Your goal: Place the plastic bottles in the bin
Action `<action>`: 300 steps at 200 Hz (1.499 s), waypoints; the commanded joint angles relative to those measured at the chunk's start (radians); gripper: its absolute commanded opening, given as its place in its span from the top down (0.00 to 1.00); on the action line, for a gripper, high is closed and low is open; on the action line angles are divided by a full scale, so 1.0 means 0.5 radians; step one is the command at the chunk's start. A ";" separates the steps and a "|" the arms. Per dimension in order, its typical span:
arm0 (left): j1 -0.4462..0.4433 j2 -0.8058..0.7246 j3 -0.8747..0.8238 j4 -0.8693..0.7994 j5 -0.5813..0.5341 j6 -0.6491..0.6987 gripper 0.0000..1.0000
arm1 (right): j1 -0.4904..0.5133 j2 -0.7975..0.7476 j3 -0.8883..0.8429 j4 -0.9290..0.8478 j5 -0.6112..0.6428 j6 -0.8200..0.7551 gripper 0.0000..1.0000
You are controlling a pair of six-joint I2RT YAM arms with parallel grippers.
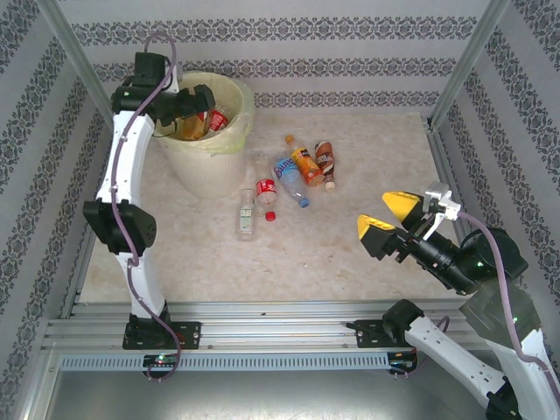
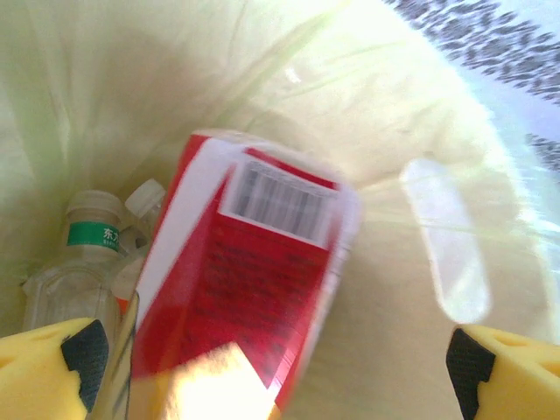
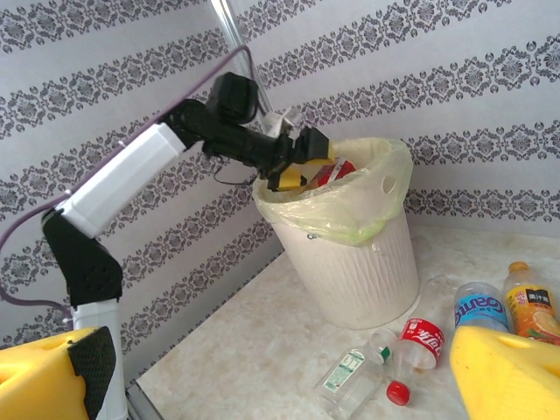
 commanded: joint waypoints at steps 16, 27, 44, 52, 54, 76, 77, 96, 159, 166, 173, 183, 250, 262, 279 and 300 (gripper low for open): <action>0.015 -0.349 -0.203 0.007 0.074 0.101 0.00 | 0.022 -0.005 -0.022 -0.004 -0.070 0.045 0.02; 0.008 -0.451 -0.306 0.022 0.089 0.116 0.00 | 0.022 -0.001 -0.021 -0.007 -0.089 0.049 0.02; -0.015 -0.614 -0.491 0.040 0.090 0.142 0.00 | 0.022 0.005 -0.020 -0.009 -0.110 0.057 0.02; -0.030 -0.695 -0.585 0.051 0.100 0.156 0.00 | 0.021 0.008 -0.022 -0.014 -0.122 0.060 0.02; -0.036 -0.715 -0.610 0.053 0.099 0.159 0.00 | 0.022 0.010 -0.022 -0.014 -0.124 0.060 0.02; -0.113 -0.936 -0.877 0.065 0.106 0.172 0.03 | 0.022 0.026 -0.023 -0.030 -0.173 0.065 0.02; -0.116 -0.944 -0.888 0.063 0.107 0.173 0.03 | 0.022 0.028 -0.023 -0.031 -0.177 0.065 0.02; -0.258 -1.090 -1.041 -0.017 0.011 0.212 0.04 | 0.022 0.067 -0.008 -0.103 -0.257 0.051 0.02; -0.732 -1.451 -1.732 0.009 -0.410 0.063 0.04 | 0.022 0.116 -0.049 -0.357 -0.262 0.026 0.02; -0.767 -1.461 -1.805 0.022 -0.440 0.048 0.04 | 0.022 0.124 -0.051 -0.379 -0.244 0.022 0.02; -0.798 -1.464 -1.867 0.031 -0.463 0.032 0.04 | 0.022 0.132 -0.051 -0.406 -0.226 0.017 0.02; -0.844 -1.457 -1.947 0.056 -0.485 0.013 0.04 | 0.022 0.145 -0.047 -0.446 -0.188 0.004 0.02; -1.069 -1.217 -2.236 0.412 -0.597 -0.091 0.04 | 0.022 0.199 -0.090 -0.526 -0.109 -0.028 0.02; -1.079 -1.130 -2.242 0.467 -0.631 -0.105 0.05 | 0.021 0.207 -0.091 -0.531 -0.110 -0.027 0.02; -1.084 -1.015 -2.254 0.535 -0.661 -0.118 0.06 | 0.022 0.204 -0.090 -0.541 -0.110 -0.028 0.02; -1.085 -0.889 -2.276 0.619 -0.636 -0.138 0.08 | 0.022 0.185 -0.101 -0.551 -0.092 -0.030 0.02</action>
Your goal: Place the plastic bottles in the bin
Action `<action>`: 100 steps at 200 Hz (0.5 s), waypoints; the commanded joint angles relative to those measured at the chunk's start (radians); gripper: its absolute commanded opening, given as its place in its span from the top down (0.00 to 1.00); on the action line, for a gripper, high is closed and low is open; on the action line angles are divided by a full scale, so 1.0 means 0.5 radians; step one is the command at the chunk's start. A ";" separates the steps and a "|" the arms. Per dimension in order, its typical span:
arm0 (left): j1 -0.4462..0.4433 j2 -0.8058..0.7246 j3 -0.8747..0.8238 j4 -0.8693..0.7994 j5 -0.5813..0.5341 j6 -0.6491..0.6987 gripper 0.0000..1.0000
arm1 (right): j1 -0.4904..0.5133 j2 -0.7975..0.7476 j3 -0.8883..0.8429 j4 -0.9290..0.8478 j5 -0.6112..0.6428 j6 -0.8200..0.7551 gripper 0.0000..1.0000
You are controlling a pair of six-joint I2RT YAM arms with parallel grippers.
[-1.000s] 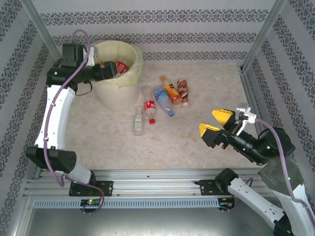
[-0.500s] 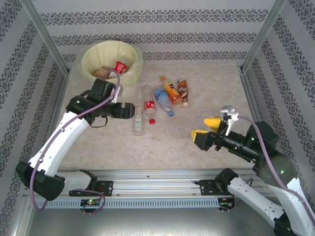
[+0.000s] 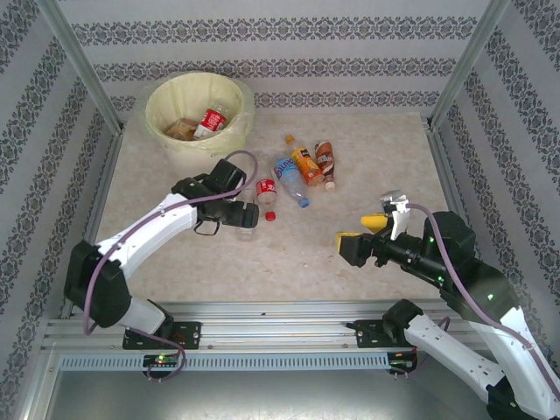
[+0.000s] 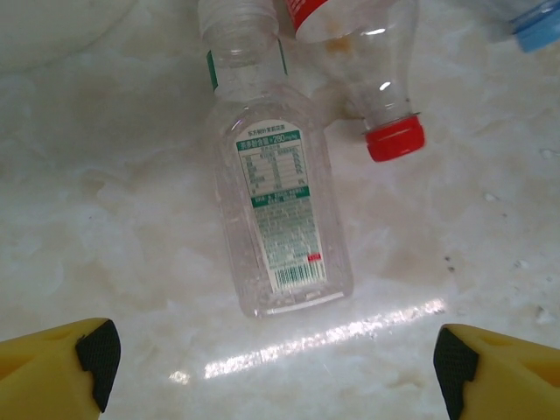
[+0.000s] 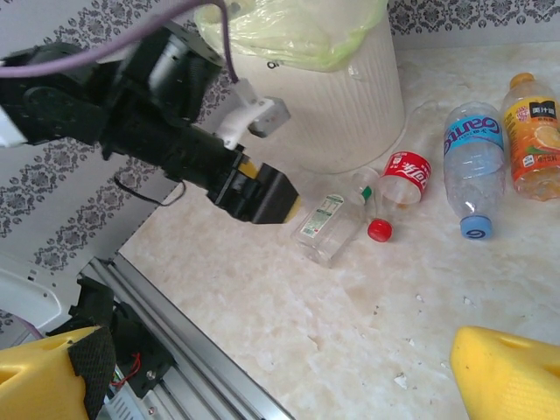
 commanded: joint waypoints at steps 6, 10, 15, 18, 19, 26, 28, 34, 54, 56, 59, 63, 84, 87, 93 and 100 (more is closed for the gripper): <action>-0.025 0.137 -0.036 0.199 -0.036 -0.067 0.08 | 0.024 -0.023 -0.025 -0.023 0.057 -0.019 0.02; -0.027 0.156 -0.040 0.215 -0.033 -0.071 0.09 | 0.022 -0.023 -0.027 -0.023 0.060 -0.020 0.02; -0.028 0.177 -0.046 0.234 -0.030 -0.075 0.09 | 0.022 -0.021 -0.028 -0.022 0.061 -0.019 0.02; -0.028 0.189 -0.051 0.245 -0.030 -0.079 0.09 | 0.022 -0.021 -0.031 -0.024 0.063 -0.023 0.02; -0.028 0.194 -0.050 0.249 -0.030 -0.079 0.09 | 0.022 -0.021 -0.032 -0.025 0.062 -0.022 0.02; -0.028 0.225 -0.055 0.271 -0.027 -0.085 0.10 | 0.022 -0.018 -0.034 -0.024 0.059 -0.021 0.02; -0.028 0.234 -0.056 0.278 -0.025 -0.085 0.10 | 0.022 -0.018 -0.037 -0.023 0.058 -0.019 0.02; -0.028 0.261 -0.058 0.291 -0.021 -0.085 0.10 | 0.022 -0.018 -0.040 -0.023 0.060 -0.022 0.02; -0.028 0.357 -0.044 0.327 -0.005 -0.088 0.10 | 0.022 -0.016 -0.053 -0.020 0.061 -0.022 0.02; -0.028 0.369 -0.042 0.326 -0.008 -0.088 0.10 | 0.022 -0.016 -0.054 -0.020 0.061 -0.022 0.02; -0.028 0.383 -0.037 0.328 -0.008 -0.088 0.10 | 0.024 -0.017 -0.056 -0.018 0.062 -0.021 0.02; -0.028 0.408 -0.031 0.330 -0.011 -0.088 0.10 | 0.022 -0.018 -0.057 -0.015 0.059 -0.020 0.02; -0.029 0.508 -0.011 0.341 -0.006 -0.096 0.12 | 0.022 -0.023 -0.056 -0.009 0.057 -0.019 0.02; -0.028 0.518 -0.007 0.343 -0.005 -0.093 0.12 | 0.021 -0.024 -0.057 -0.011 0.057 -0.020 0.02; -0.028 0.543 0.001 0.340 -0.005 -0.094 0.14 | 0.022 -0.027 -0.055 -0.014 0.061 -0.019 0.02; -0.028 0.571 0.009 0.334 -0.010 -0.094 0.16 | 0.021 -0.030 -0.055 -0.020 0.067 -0.021 0.02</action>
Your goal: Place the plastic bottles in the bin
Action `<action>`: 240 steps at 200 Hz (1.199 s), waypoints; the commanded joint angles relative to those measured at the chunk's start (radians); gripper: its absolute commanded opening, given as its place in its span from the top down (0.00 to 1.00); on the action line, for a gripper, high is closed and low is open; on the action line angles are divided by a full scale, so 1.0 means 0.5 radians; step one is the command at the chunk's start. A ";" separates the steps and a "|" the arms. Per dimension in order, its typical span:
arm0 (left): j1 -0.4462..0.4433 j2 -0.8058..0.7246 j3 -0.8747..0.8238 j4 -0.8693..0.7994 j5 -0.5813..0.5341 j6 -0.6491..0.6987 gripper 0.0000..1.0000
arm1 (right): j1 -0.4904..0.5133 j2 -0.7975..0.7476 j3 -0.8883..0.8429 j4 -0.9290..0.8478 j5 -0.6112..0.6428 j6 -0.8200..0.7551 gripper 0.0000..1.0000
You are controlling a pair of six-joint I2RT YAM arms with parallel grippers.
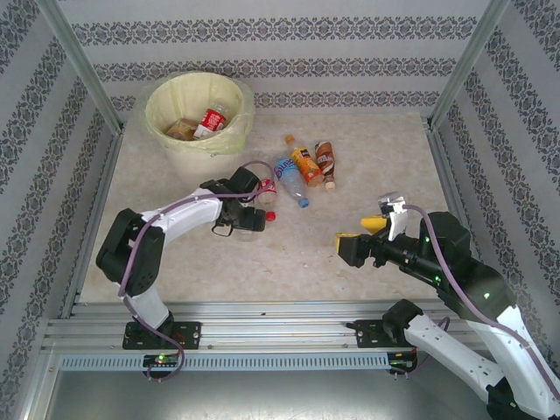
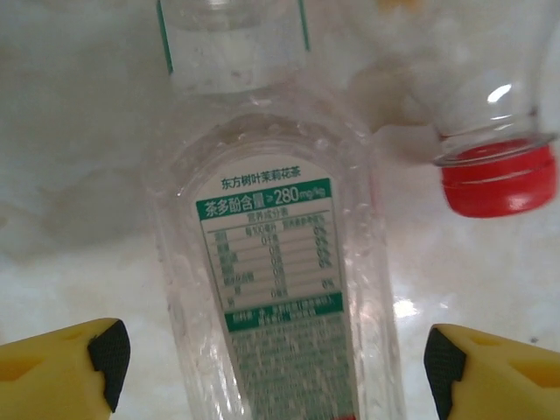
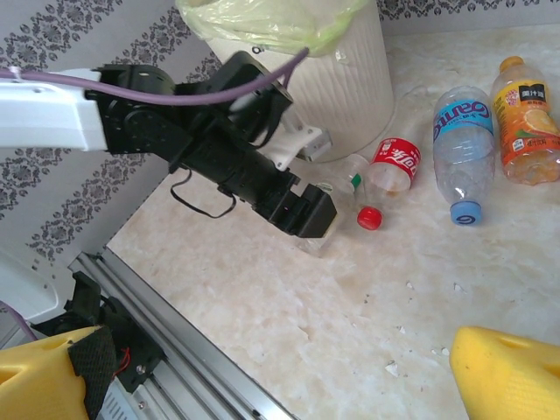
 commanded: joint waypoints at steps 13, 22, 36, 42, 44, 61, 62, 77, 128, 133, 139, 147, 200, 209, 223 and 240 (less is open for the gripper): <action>-0.025 0.114 0.054 0.037 -0.016 -0.030 0.18 | 0.022 -0.034 -0.012 -0.012 0.047 -0.025 0.02; -0.025 0.131 0.057 0.030 -0.016 -0.034 0.21 | 0.022 -0.040 -0.017 -0.016 0.055 -0.025 0.02; -0.025 0.136 0.058 0.022 -0.007 -0.032 0.26 | 0.021 -0.050 -0.024 -0.016 0.068 -0.022 0.02; -0.025 0.129 0.058 0.019 -0.001 -0.030 0.30 | 0.022 -0.057 -0.023 -0.016 0.068 -0.022 0.02; -0.025 0.125 0.058 0.016 0.000 -0.028 0.32 | 0.022 -0.056 -0.023 -0.016 0.068 -0.022 0.02; -0.028 0.078 0.059 -0.007 -0.003 -0.017 0.41 | 0.022 -0.059 -0.021 -0.015 0.071 -0.022 0.02; -0.028 0.073 0.059 -0.011 -0.003 -0.017 0.41 | 0.021 -0.059 -0.020 -0.016 0.071 -0.022 0.02; -0.035 0.012 0.059 -0.050 -0.007 -0.002 0.44 | 0.018 -0.063 -0.023 -0.011 0.071 -0.022 0.02; -0.094 -0.313 0.075 -0.168 0.008 0.073 0.43 | 0.018 -0.169 -0.065 0.129 0.082 0.023 0.02; -0.098 -0.345 0.090 -0.189 0.009 0.087 0.43 | 0.019 -0.185 -0.068 0.154 0.083 0.027 0.02; -0.102 -0.382 0.113 -0.214 0.012 0.102 0.43 | 0.019 -0.202 -0.073 0.181 0.081 0.036 0.02; -0.105 -0.430 0.144 -0.236 0.041 0.131 0.43 | 0.018 -0.228 -0.078 0.220 0.083 0.043 0.02; -0.107 -0.618 0.488 -0.360 0.471 0.433 0.42 | 0.019 -0.371 -0.115 0.416 0.265 0.104 0.02; -0.104 -0.623 0.575 -0.383 0.485 0.445 0.42 | 0.019 -0.377 -0.113 0.421 0.277 0.102 0.02; -0.084 -0.597 0.735 -0.439 0.509 0.466 0.42 | 0.019 -0.375 -0.108 0.422 0.275 0.107 0.02; -0.057 -0.532 0.941 -0.516 0.521 0.491 0.42 | 0.019 -0.371 -0.101 0.429 0.263 0.114 0.02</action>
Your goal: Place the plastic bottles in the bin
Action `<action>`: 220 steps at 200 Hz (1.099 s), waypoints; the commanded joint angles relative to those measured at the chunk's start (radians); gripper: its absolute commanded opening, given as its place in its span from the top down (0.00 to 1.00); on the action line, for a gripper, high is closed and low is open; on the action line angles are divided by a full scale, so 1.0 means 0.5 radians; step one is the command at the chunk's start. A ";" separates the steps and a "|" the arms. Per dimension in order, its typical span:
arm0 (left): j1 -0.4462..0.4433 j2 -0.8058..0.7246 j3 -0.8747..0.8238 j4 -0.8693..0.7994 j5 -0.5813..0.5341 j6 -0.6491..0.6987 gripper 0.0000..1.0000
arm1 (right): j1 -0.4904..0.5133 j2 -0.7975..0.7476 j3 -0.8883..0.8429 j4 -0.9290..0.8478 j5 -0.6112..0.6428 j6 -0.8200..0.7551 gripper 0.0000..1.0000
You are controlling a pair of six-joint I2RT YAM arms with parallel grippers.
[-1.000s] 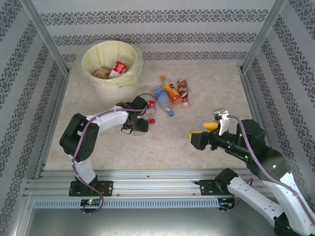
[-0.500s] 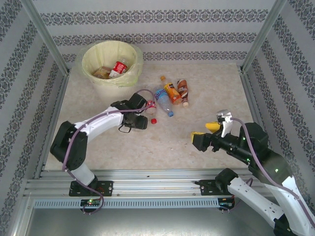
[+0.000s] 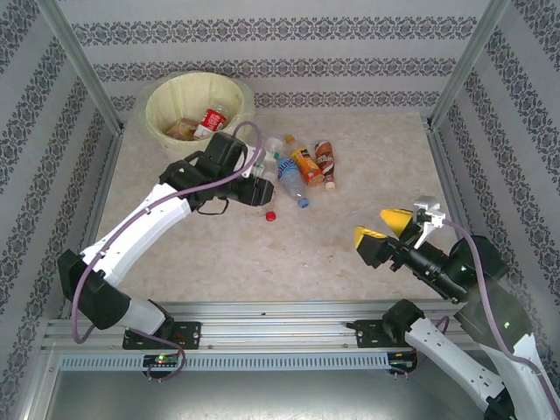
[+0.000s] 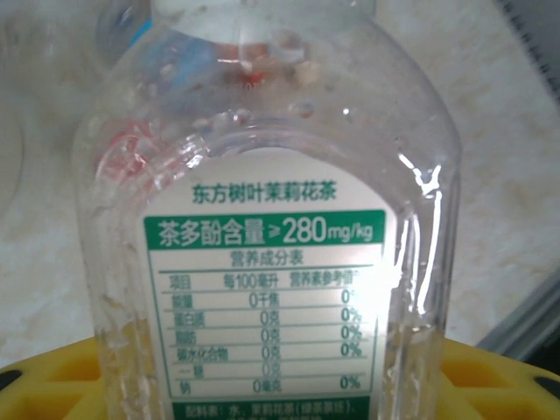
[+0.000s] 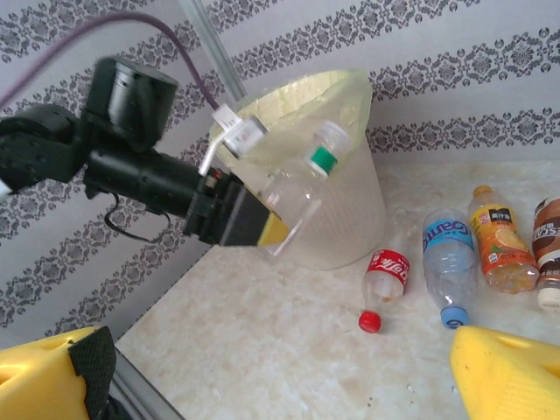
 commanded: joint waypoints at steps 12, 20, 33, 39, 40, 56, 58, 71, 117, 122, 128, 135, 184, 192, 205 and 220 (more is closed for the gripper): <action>0.048 0.074 0.373 -0.195 0.084 0.133 0.42 | 0.017 -0.014 -0.009 0.088 0.052 0.037 0.02; 0.074 0.109 0.465 -0.223 0.068 0.136 0.42 | 0.020 -0.019 -0.008 0.091 0.060 0.036 0.02; 0.123 0.163 0.614 -0.265 0.010 0.136 0.42 | 0.018 -0.023 -0.004 0.089 0.080 0.028 0.02; 0.148 0.184 0.676 -0.282 -0.024 0.136 0.42 | 0.019 -0.026 0.000 0.087 0.089 0.025 0.02; 0.153 0.189 0.689 -0.283 -0.029 0.136 0.42 | 0.017 -0.026 -0.001 0.086 0.090 0.026 0.02; 0.235 0.247 0.859 -0.313 -0.096 0.115 0.42 | 0.020 -0.025 0.016 0.069 0.111 0.015 0.02; 0.250 0.253 0.879 -0.313 -0.102 0.110 0.42 | 0.018 -0.024 0.018 0.066 0.110 0.015 0.02; 0.341 0.310 1.006 -0.338 -0.115 0.073 0.42 | 0.019 -0.020 0.026 0.049 0.120 0.006 0.02; 0.679 0.566 1.407 -0.467 -0.177 -0.035 0.42 | 0.019 -0.008 0.037 -0.014 0.159 -0.006 0.02; 0.708 0.591 1.438 -0.479 -0.176 -0.042 0.42 | 0.020 -0.008 0.041 -0.020 0.162 -0.011 0.02; 0.749 0.624 1.468 -0.493 -0.174 -0.054 0.42 | 0.019 -0.008 0.041 -0.026 0.164 -0.013 0.02; 0.789 0.657 1.495 -0.508 -0.168 -0.072 0.42 | 0.020 -0.008 0.044 -0.035 0.172 -0.013 0.02; 0.910 0.837 1.549 -0.592 -0.182 -0.113 0.42 | 0.019 0.016 0.040 -0.060 0.192 -0.005 0.02; 0.918 0.860 1.546 -0.600 -0.203 -0.112 0.42 | 0.020 0.018 0.041 -0.067 0.193 -0.004 0.02; 0.928 0.887 1.539 -0.615 -0.205 -0.110 0.41 | 0.018 0.017 0.038 -0.074 0.194 0.001 0.02; 0.933 0.901 1.529 -0.618 -0.221 -0.105 0.39 | 0.019 0.008 0.030 -0.077 0.198 0.011 0.02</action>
